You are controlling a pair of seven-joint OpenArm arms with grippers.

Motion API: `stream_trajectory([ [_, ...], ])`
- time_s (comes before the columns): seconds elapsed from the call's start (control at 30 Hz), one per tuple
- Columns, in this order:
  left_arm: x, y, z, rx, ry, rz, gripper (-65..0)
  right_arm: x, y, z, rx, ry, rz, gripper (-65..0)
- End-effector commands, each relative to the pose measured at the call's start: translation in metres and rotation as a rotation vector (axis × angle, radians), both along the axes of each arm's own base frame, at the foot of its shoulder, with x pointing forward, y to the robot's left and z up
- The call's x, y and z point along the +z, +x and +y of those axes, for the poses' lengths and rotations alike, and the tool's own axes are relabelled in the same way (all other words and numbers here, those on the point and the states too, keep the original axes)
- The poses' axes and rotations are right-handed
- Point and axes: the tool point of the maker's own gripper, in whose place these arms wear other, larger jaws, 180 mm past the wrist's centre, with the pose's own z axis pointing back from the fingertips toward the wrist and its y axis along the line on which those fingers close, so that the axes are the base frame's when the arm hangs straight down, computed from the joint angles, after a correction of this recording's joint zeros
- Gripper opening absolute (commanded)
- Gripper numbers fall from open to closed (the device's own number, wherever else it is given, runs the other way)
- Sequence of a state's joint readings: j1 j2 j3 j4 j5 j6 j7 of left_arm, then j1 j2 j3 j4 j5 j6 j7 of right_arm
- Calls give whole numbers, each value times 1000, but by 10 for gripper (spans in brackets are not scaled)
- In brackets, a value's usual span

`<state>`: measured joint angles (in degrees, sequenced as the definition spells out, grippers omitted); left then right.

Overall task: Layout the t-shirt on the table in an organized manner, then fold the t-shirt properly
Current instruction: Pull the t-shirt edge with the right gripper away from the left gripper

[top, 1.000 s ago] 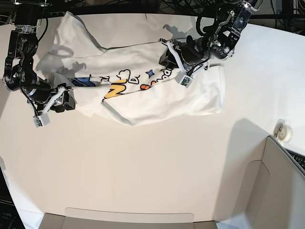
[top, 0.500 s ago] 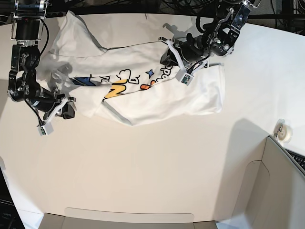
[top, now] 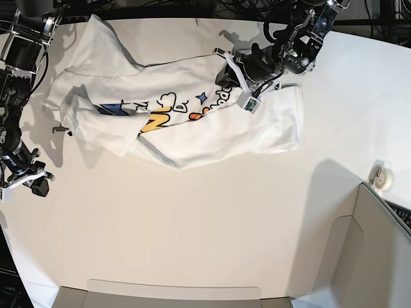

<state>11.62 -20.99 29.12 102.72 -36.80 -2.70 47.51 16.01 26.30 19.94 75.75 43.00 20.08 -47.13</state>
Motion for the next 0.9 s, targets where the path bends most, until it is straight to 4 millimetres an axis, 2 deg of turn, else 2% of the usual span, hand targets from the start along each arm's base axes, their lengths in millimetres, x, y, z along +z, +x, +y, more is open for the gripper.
stream_trajectory([
  [0.0, -7, -10, 4, -16, 29, 35, -637, 13, 4, -4, 8, -14, -26, -647],
  [0.07, -7, -12, 4, -16, 29, 39, -636, -2, -2, 10, 60, -18, 57, -618],
  [0.17, -13, -13, 7, -13, 37, 53, -635, -19, -23, 43, 190, -36, 125, -491],
  [0.27, -25, -17, 12, -4, 55, 88, -635, -11, -47, 71, 285, -101, 88, -393],
  [0.37, -33, -19, 17, 4, 67, 109, -635, 5, -68, 90, 342, -164, 41, -361],
  [0.5, -33, -17, 17, 15, 60, 94, -635, 13, -90, 87, 327, -202, 24, -361],
  [0.7, -35, -18, 17, 17, 61, 100, -635, -5, -105, 85, 327, -198, 83, -361],
  [0.87, -35, -18, 17, 17, 61, 100, -635, -11, -107, 86, 329, -192, 100, -361],
])
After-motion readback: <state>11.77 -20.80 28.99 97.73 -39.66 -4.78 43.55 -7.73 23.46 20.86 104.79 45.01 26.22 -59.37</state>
